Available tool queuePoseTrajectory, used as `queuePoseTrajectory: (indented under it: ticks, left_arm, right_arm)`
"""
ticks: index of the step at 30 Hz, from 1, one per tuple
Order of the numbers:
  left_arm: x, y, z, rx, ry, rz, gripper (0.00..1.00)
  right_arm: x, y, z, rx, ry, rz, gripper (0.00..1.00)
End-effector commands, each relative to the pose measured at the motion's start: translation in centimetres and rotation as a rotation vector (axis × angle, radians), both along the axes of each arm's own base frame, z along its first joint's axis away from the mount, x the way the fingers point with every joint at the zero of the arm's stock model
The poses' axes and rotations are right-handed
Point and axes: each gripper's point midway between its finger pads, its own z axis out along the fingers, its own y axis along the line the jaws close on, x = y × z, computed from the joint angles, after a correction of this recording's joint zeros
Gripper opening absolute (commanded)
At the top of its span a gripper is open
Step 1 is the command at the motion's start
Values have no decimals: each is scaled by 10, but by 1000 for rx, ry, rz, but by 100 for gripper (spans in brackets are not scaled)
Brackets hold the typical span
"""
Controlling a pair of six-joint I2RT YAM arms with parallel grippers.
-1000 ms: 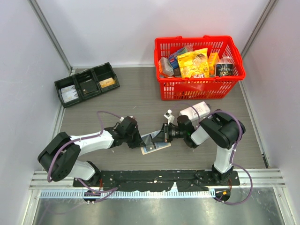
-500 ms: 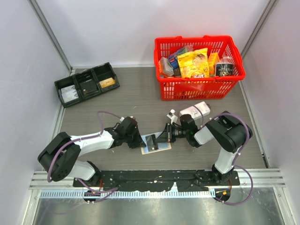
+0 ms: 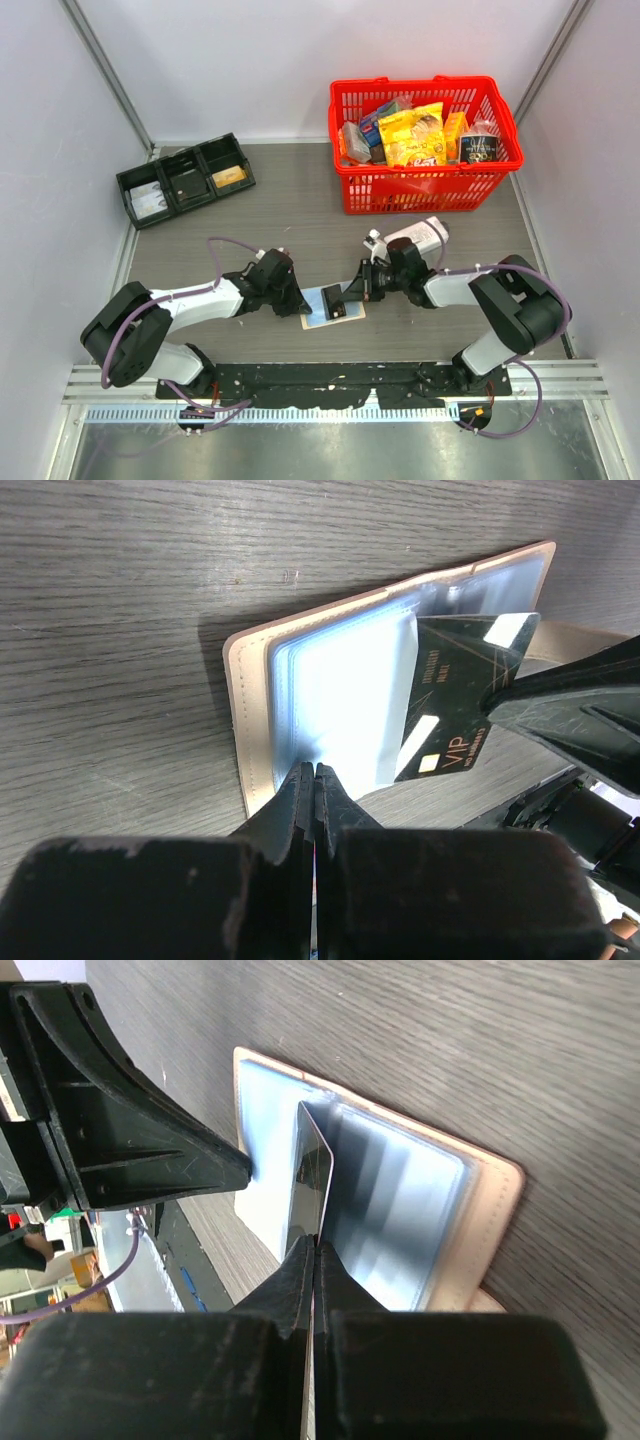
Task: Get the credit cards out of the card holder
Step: Remove the credit card from the card holder.
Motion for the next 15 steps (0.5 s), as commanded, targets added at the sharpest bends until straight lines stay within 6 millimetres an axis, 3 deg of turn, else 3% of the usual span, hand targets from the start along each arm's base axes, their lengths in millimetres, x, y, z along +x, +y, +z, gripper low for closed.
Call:
queuePoseTrajectory:
  ticks: [1,4,7,10,15]
  left_arm:
    - [-6,18,-16,88,20,-2,0]
    - [-2,15,-10,71,-3,-1,0]
    - [5,11,3,38,-52,9,9]
    - [14,7,20,0,-120,22,23]
    - [30,1,58,-97,-251,63,57]
  right_arm:
    - [9,-10,9,-26,-27,-42,1]
    - [10,-13,17,-16,-30,-63,1]
    - [12,-15,30,-5,-48,-88,1]
    - [16,-17,50,25,-91,-113,1]
    - [20,-18,75,70,-140,-153,1]
